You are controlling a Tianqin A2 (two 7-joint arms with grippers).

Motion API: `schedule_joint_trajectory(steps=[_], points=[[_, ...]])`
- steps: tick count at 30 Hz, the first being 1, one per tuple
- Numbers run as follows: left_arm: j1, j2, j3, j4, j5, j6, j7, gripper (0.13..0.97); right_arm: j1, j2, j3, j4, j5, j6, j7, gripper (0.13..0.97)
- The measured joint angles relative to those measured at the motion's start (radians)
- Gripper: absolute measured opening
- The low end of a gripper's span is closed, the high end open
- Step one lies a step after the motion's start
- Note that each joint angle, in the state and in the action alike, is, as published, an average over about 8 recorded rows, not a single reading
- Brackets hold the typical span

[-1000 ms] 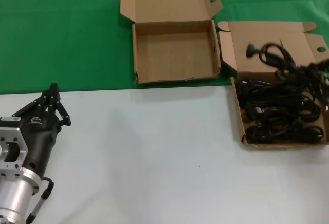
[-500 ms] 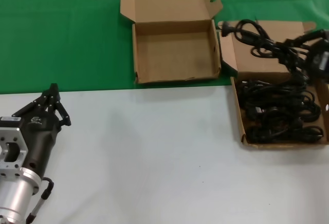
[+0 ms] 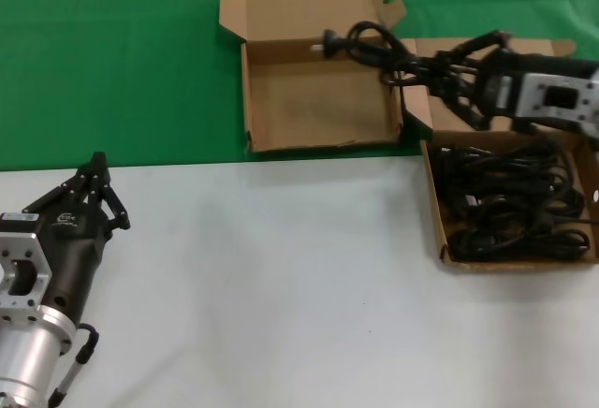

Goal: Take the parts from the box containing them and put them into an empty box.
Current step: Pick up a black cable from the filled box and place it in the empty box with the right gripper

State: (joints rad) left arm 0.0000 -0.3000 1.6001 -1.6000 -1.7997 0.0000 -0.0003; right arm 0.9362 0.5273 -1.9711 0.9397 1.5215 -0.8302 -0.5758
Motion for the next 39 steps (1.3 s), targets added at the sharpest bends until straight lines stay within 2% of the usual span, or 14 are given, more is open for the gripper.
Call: schedule_joint_trajectory(steps=[10, 18, 22, 28, 39], points=[[0.000, 0.000, 0.000, 0.000, 0.000, 0.000, 0.000, 0.139, 0.145, -0.181, 0.003, -0.331, 0.044, -0.023, -0.248, 0.221], [0.000, 0.000, 0.000, 0.000, 0.000, 0.000, 0.000, 0.139, 0.282, -0.319, 0.061, -0.678, 0.093, -0.002, -0.508, 0.221], [0.000, 0.000, 0.000, 0.000, 0.000, 0.000, 0.000, 0.139, 0.329, -0.372, 0.095, -0.809, 0.114, 0.045, -0.619, 0.221], [0.000, 0.000, 0.000, 0.000, 0.000, 0.000, 0.000, 0.139, 0.352, -0.420, 0.133, -0.896, 0.134, 0.133, -0.713, 0.221], [0.000, 0.000, 0.000, 0.000, 0.000, 0.000, 0.000, 0.139, 0.333, -0.459, 0.172, -0.925, 0.148, 0.235, -0.776, 0.223]])
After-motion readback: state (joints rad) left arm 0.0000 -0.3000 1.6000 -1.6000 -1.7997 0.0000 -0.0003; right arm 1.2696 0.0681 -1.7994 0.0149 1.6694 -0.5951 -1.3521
